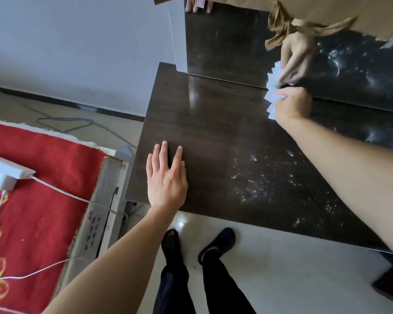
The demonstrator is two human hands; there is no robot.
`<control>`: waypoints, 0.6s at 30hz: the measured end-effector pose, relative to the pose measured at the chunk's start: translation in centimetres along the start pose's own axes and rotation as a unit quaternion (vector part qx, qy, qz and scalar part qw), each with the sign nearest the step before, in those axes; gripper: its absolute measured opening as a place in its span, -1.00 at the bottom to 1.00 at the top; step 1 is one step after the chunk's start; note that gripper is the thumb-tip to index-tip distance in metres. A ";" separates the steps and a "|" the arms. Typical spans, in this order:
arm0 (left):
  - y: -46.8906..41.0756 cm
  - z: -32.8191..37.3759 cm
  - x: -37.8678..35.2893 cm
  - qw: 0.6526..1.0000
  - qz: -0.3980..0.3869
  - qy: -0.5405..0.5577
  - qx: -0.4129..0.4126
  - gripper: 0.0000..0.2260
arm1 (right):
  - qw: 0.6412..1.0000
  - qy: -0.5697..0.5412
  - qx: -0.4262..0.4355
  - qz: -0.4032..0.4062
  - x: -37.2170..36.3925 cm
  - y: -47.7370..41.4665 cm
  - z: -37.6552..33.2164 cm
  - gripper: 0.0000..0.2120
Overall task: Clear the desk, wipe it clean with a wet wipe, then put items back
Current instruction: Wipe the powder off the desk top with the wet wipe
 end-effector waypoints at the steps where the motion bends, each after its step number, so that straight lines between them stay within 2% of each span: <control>1: 0.0 0.1 -0.1 1.000 0.008 -0.003 -0.003 -0.63 | 1.000 -0.006 -0.013 0.015 -1.2 -1.2 0.4 -0.72; 3: -0.1 0.1 -0.1 1.000 0.017 -0.008 -0.008 -0.62 | 1.000 0.013 -0.004 0.023 -3.0 -1.7 0.5 -0.72; 5: -0.2 0.1 0.0 1.000 0.017 -0.009 -0.007 -0.62 | 0.996 0.029 0.089 0.007 -3.6 -0.7 -0.6 -0.71; 7: -0.1 0.1 0.1 1.000 0.017 -0.009 -0.004 -0.61 | 0.971 0.027 0.214 -0.106 -3.1 2.0 -1.0 -0.76; 8: -0.1 0.2 0.2 1.000 0.017 -0.010 -0.002 -0.60 | 0.947 0.044 0.265 -0.179 -2.7 3.8 -0.8 -0.76; 10: -0.2 0.4 0.4 1.000 0.016 -0.014 -0.001 -0.59 | 0.886 0.107 0.299 -0.339 -1.6 6.8 0.9 -0.75; 11: -0.2 0.4 0.4 1.000 0.015 -0.015 0.000 -0.59 | 0.862 0.135 0.300 -0.386 -1.0 7.1 1.5 -0.75; 12: -0.2 0.4 0.5 1.000 0.016 -0.015 0.000 -0.59 | 0.863 0.137 0.297 -0.385 -0.5 6.5 1.4 -0.76; 13: -0.2 0.4 0.4 1.000 0.016 -0.016 0.000 -0.59 | 0.888 0.118 0.294 -0.334 -0.3 4.8 0.8 -0.76; 15: -0.2 0.4 0.4 1.000 0.015 -0.018 0.000 -0.59 | 0.949 0.099 0.249 -0.169 -0.2 0.2 -0.4 -0.77; 16: -0.2 0.4 0.3 1.000 0.018 -0.018 0.001 -0.59 | 0.966 0.102 0.213 -0.108 -0.4 -1.6 -0.8 -0.77; 18: -0.3 0.4 0.3 0.999 0.031 -0.016 0.001 -0.59 | 0.974 0.090 0.193 -0.081 -1.9 -1.8 -1.0 -0.75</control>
Point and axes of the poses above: each hand's wrist, its own y-axis away from the middle knuckle, its own x-axis out of the back of the hand, z = x × y, the point moved 3 cm from there along -y, towards the middle knuckle, and after that the axes turned 5 degrees about -x, right-handed, at the moved point
